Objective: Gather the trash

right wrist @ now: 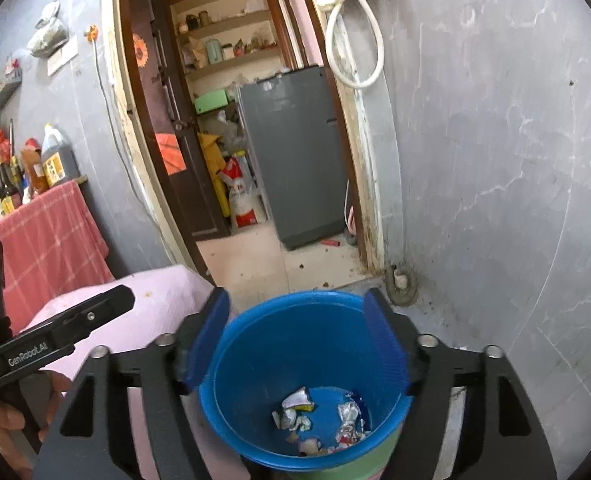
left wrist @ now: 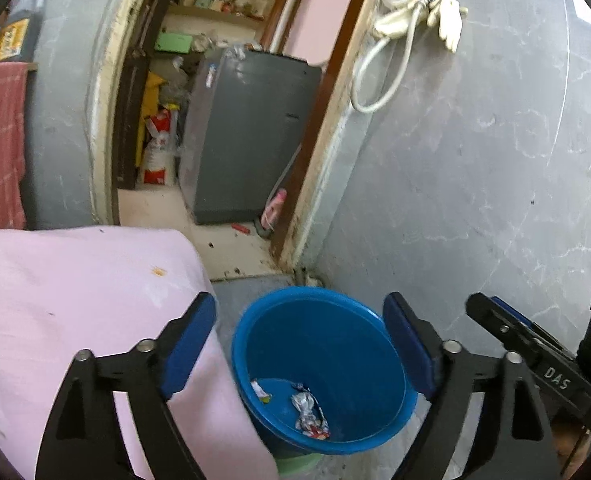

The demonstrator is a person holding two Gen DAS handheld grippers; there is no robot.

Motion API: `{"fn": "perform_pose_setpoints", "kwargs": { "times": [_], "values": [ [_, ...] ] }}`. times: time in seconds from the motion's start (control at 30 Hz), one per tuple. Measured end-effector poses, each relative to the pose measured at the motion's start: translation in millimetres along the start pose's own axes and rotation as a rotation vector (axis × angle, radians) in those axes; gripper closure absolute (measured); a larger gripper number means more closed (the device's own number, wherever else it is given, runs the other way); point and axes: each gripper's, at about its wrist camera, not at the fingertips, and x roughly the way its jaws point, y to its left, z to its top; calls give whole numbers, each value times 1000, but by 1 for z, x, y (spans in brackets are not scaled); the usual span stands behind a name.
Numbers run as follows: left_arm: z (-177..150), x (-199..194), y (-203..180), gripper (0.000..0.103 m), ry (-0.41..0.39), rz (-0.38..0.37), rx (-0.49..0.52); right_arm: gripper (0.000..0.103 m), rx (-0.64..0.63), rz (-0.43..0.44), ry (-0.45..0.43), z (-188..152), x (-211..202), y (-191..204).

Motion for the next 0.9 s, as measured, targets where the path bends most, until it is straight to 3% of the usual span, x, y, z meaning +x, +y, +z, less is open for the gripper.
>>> {"fn": "perform_pose_setpoints", "kwargs": {
  "times": [0.13,0.4,0.9],
  "values": [
    [3,-21,4,7,-39,26,-9,22,-14,0,-32,2,-17,7],
    [-6,-81,7,2,-126,54,2,1,-27,39,-115,-5,-60,30],
    [-40,-167,10,2,-257,146,67,0,-72,35,-207,-32,-119,78]
  ]
}}
